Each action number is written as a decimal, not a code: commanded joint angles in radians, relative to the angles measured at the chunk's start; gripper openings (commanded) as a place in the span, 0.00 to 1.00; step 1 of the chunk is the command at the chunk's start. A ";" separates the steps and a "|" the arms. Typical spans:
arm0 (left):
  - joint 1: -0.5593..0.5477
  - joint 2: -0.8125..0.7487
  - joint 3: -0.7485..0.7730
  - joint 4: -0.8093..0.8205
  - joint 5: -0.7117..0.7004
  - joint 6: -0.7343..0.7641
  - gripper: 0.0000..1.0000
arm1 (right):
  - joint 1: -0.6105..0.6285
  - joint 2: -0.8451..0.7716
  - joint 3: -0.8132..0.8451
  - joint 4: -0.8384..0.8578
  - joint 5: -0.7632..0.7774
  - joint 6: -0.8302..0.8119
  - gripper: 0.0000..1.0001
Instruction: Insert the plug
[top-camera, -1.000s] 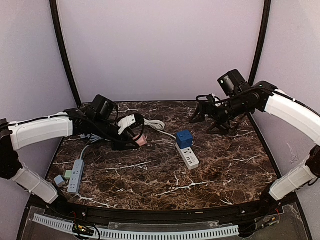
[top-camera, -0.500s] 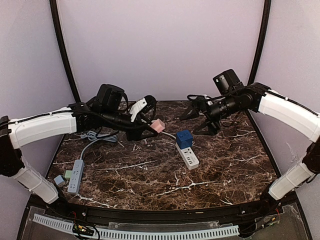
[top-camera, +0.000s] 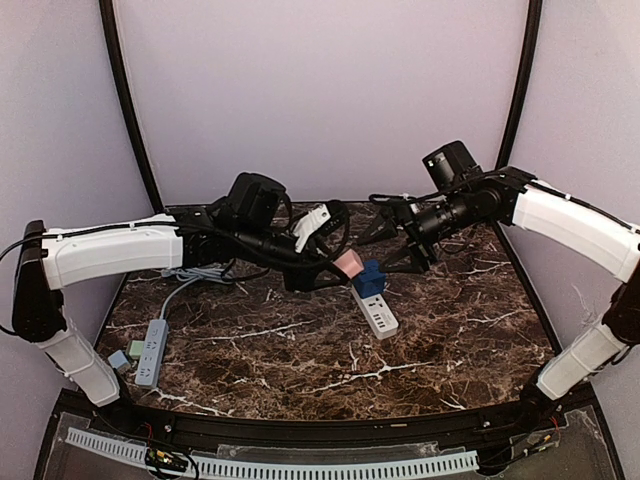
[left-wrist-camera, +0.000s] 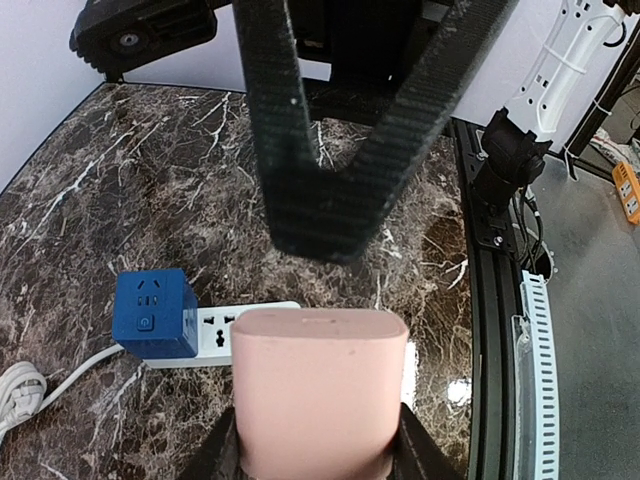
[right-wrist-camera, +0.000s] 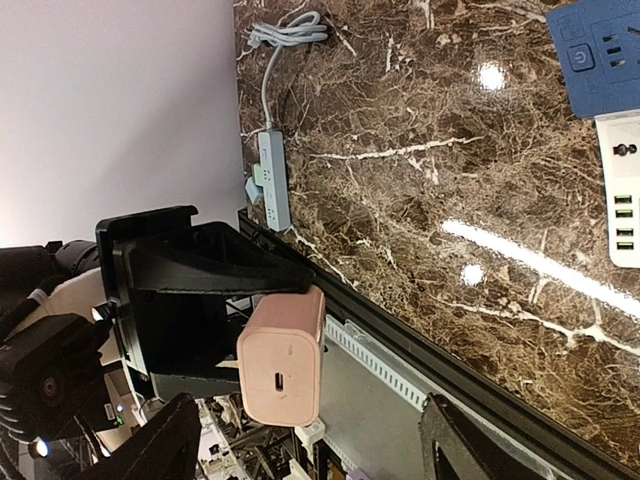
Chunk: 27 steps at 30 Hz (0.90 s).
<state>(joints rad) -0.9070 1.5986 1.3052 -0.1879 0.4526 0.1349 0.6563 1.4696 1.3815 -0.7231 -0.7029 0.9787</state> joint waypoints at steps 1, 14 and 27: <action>-0.011 0.009 0.042 0.027 0.003 -0.013 0.01 | -0.003 0.013 -0.016 0.024 -0.043 0.004 0.74; -0.028 0.062 0.094 0.027 0.005 -0.010 0.01 | -0.003 0.035 0.005 -0.012 -0.064 -0.004 0.67; -0.049 0.120 0.160 -0.015 -0.004 0.010 0.01 | -0.003 0.058 0.022 -0.062 -0.046 -0.024 0.51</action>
<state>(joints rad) -0.9470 1.7134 1.4353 -0.1791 0.4503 0.1307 0.6563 1.5177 1.3788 -0.7654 -0.7586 0.9737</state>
